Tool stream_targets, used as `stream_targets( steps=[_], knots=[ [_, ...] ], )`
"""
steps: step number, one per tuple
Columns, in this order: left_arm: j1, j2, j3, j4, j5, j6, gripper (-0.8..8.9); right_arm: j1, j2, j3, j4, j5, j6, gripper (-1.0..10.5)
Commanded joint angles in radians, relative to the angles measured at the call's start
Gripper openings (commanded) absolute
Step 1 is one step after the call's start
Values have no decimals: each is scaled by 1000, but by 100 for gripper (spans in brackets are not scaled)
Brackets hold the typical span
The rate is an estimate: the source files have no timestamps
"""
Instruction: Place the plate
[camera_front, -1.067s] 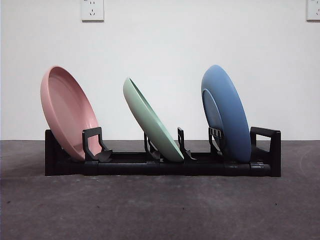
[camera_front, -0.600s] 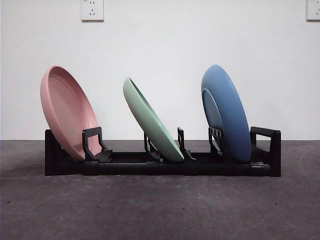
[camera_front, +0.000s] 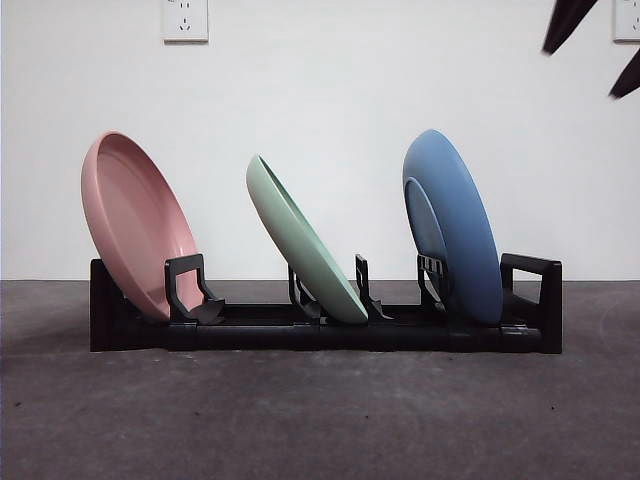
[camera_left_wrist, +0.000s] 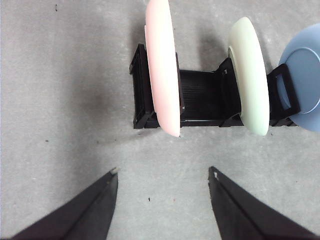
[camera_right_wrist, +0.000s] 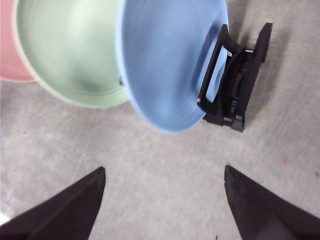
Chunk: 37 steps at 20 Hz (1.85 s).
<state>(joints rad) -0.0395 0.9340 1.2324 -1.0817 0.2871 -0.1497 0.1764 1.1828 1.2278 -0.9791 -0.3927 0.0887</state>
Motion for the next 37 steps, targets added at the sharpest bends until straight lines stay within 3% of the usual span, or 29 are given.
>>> stream_targets(
  steps=[1,10,13,19,21,24,30,37],
  knots=[
    [0,5,24,4,3,8,289,15,91,63,27,-8,16,367],
    [0,5,24,5,2,9,290,103,378,235,166,-53,16,332],
    [0,5,24,5,2,12,290,123,420,235,207,-53,16,271],
    [0,5,24,5,2,11,290,154,446,235,244,-52,16,8],
    [0,5,24,5,2,11,290,156,446,236,243,-53,18,9],
    [0,5,24,5,2,11,290,155,440,259,211,-73,33,9],
    [0,5,24,5,2,11,289,156,377,422,26,-202,53,9],
    [0,6,24,5,2,11,289,184,178,443,-164,-235,-95,9]
  ],
)
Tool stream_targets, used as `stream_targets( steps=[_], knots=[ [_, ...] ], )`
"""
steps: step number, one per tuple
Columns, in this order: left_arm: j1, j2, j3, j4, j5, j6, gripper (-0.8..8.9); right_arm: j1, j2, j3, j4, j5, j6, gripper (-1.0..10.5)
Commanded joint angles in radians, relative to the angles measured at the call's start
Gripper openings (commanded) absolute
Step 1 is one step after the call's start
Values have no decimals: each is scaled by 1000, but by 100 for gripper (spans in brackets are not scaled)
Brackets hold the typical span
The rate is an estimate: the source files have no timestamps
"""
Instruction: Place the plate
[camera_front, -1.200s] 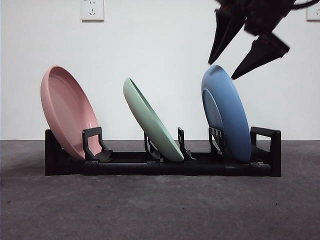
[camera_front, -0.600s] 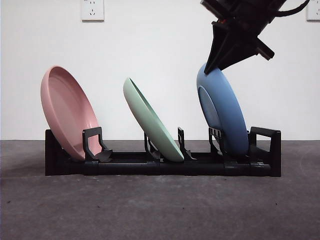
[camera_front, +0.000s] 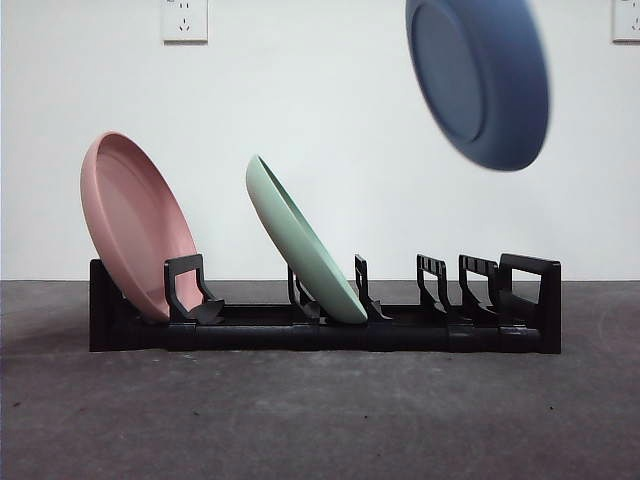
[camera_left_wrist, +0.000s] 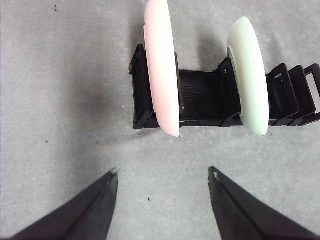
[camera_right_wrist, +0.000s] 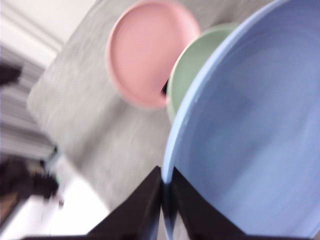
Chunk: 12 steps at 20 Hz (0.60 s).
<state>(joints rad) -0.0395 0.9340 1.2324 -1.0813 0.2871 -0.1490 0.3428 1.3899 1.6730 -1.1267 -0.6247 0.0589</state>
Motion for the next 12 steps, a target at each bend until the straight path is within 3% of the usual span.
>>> stream_targets(
  steps=[1,5,8,12],
  knots=[
    [0,7,24,5,2,11,290,31,-75,-39,-21,-3,-67,9],
    [0,7,24,5,2,10,289,103,-314,-316,61,28,-66,9],
    [0,7,24,6,2,10,289,227,-483,-508,103,227,-61,9],
    [0,7,24,11,2,10,290,476,-576,-614,97,474,-66,9]
  ],
)
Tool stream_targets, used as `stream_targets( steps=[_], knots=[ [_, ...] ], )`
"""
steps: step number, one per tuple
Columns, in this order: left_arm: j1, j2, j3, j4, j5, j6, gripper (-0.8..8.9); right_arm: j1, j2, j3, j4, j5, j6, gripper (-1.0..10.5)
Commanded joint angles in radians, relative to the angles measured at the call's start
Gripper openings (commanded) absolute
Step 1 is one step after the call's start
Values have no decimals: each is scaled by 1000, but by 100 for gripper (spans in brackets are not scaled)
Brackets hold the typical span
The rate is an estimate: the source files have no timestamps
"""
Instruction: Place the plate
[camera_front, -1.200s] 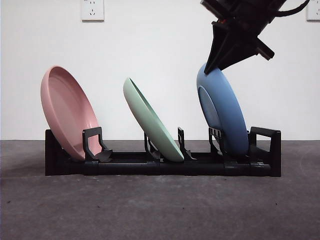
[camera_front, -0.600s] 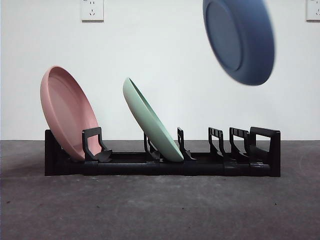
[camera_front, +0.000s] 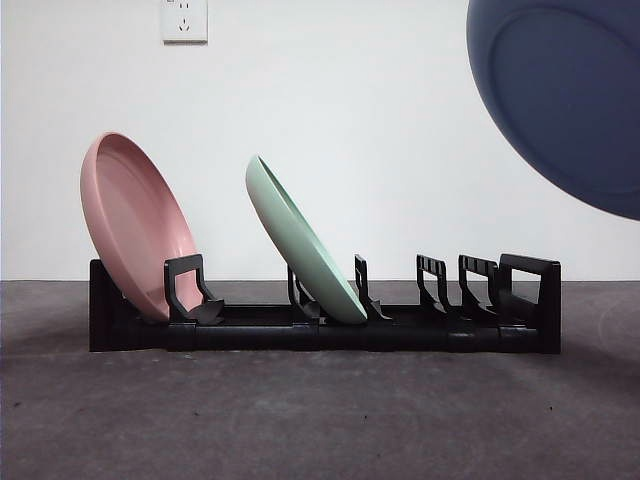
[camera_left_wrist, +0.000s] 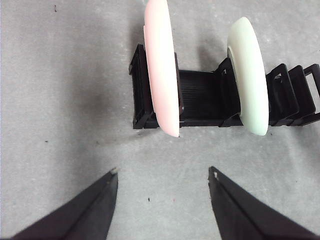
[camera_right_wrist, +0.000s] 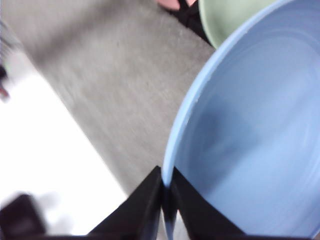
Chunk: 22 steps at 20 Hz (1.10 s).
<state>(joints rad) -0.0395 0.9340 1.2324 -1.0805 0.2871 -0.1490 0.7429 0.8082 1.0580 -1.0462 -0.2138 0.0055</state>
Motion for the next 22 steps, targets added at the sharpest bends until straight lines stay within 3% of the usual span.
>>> stream_targets(
  steps=[1,6,10,15,18,22],
  knots=[
    [0,7,24,13,2,10,289,133,10,-5,11,127,-8,9],
    [0,7,24,18,2,10,290,388,174,-9,15,279,48,9],
    [0,7,24,19,2,10,290,515,363,-9,83,301,66,9],
    [0,7,24,19,2,10,290,554,568,-9,227,301,63,9],
    [0,7,24,19,1,11,290,550,662,-9,293,309,6,9],
    [0,7,24,19,1,11,290,548,737,-9,389,404,-60,9]
  ],
)
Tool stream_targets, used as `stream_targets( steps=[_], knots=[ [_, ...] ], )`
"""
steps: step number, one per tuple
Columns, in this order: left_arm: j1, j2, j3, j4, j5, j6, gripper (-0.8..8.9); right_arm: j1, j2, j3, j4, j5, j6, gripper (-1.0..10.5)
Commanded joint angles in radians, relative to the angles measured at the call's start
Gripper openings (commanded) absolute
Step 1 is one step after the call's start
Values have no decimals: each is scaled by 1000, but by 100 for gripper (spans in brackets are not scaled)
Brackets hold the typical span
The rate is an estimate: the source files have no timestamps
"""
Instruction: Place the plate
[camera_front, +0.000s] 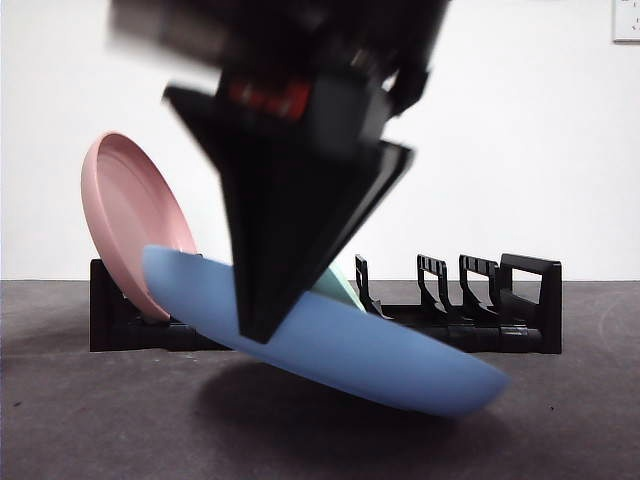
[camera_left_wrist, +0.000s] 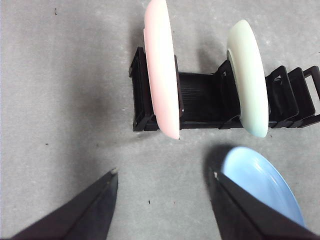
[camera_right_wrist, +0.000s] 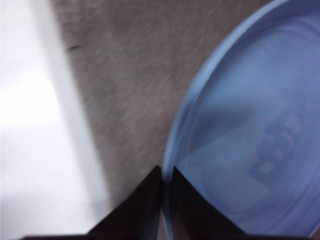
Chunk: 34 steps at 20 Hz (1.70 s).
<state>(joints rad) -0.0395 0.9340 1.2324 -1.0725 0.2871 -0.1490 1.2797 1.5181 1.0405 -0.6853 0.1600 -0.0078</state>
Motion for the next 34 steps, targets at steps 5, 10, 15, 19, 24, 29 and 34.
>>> stream_targets(
  steps=[5,10,15,19,24,29,34],
  knots=[
    [0,7,24,11,1,10,290,-15,80,9,50,49,-61,9],
    [0,7,24,15,-3,11,290,-35,130,9,51,5,-61,9],
    [0,7,24,19,-3,14,290,-35,154,9,51,-34,-51,56],
    [0,7,24,18,-3,37,290,-35,154,21,26,-90,-14,154],
    [0,7,24,20,-3,58,289,-71,54,137,-52,-212,23,154],
    [0,7,24,19,-3,58,289,-286,-169,143,13,-204,23,219],
    [0,7,24,31,-3,58,289,-722,-283,136,-7,-241,-44,248]
  ],
)
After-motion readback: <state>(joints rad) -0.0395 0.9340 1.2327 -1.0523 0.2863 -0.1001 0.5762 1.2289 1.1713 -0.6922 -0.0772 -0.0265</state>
